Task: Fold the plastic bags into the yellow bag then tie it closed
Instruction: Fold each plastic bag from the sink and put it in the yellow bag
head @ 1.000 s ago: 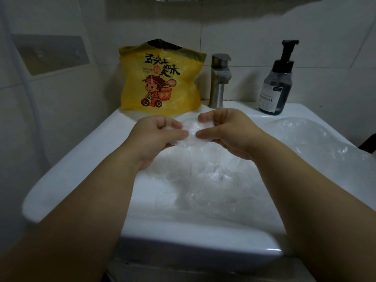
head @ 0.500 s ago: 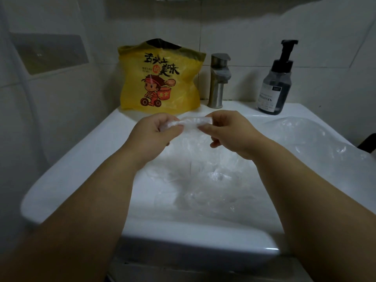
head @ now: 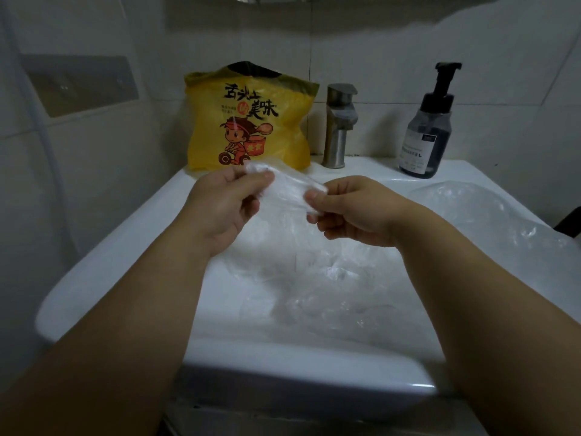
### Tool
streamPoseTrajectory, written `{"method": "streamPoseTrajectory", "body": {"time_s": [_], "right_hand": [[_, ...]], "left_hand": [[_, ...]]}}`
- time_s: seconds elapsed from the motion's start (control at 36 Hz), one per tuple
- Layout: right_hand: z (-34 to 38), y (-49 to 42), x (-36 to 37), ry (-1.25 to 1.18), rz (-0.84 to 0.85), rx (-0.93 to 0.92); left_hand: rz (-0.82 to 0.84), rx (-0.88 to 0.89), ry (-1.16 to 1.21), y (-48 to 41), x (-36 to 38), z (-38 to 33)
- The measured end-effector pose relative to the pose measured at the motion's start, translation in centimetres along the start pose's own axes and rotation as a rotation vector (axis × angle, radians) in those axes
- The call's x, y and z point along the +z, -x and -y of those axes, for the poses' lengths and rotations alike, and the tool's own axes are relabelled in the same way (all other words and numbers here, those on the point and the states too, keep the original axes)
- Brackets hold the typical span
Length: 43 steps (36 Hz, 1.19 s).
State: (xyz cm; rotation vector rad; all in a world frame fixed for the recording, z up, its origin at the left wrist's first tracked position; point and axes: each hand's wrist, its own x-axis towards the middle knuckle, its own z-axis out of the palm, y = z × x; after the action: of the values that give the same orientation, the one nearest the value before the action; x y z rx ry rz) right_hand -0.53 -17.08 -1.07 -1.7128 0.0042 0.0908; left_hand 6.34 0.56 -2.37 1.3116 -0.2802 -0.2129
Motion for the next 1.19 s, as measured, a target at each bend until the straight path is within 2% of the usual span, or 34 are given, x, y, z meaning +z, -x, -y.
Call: {"method": "streamPoseTrajectory", "body": {"time_s": [0.08, 0.14, 0.22, 0.28, 0.42, 0.5, 0.58, 0.72, 0.83, 1.03, 1.19], "right_hand": [[0.1, -0.2, 1.0, -0.038, -0.030, -0.037], [-0.1, -0.4, 2.0, -0.114, -0.045, -0.065], [-0.3, -0.6, 3.5, -0.209, 0.000, -0.097], [-0.5, -0.7, 4.0, -0.210, 0.007, -0.107], [-0.9, -0.6, 4.3, -0.112, -0.031, -0.100], [-0.7, -0.6, 4.4, -0.114, -0.043, -0.089], [-0.6, -0.5, 4.1, -0.104, -0.037, -0.067], [-0.5, -0.5, 3.8, -0.090, -0.021, -0.045], [-0.6, -0.7, 3.5, -0.126, -0.049, -0.042], [-0.4, -0.7, 2.0, -0.230, -0.123, -0.063], [-0.2, -0.7, 0.6, -0.306, -0.190, -0.064]], "left_hand": [[0.010, 0.032, 0.218, -0.1, 0.4, -0.2], [0.070, 0.001, 0.273, 0.2, 0.7, 0.0], [0.233, -0.128, 0.011, 0.9, 1.9, 0.9], [0.307, -0.138, -0.105, 1.3, 2.8, 1.6], [0.180, -0.124, -0.056, 1.0, 2.8, 1.1], [0.143, -0.141, 0.058, 0.6, 2.2, 0.6], [0.064, -0.100, 0.194, 0.3, 1.9, 0.1], [-0.054, -0.030, 0.248, -0.2, 1.6, 0.2], [-0.027, -0.030, 0.282, -0.2, 1.2, 0.1], [0.026, -0.079, 0.032, 0.2, 0.7, 0.2], [0.084, -0.025, -0.235, 0.9, 0.5, 0.3]]}}
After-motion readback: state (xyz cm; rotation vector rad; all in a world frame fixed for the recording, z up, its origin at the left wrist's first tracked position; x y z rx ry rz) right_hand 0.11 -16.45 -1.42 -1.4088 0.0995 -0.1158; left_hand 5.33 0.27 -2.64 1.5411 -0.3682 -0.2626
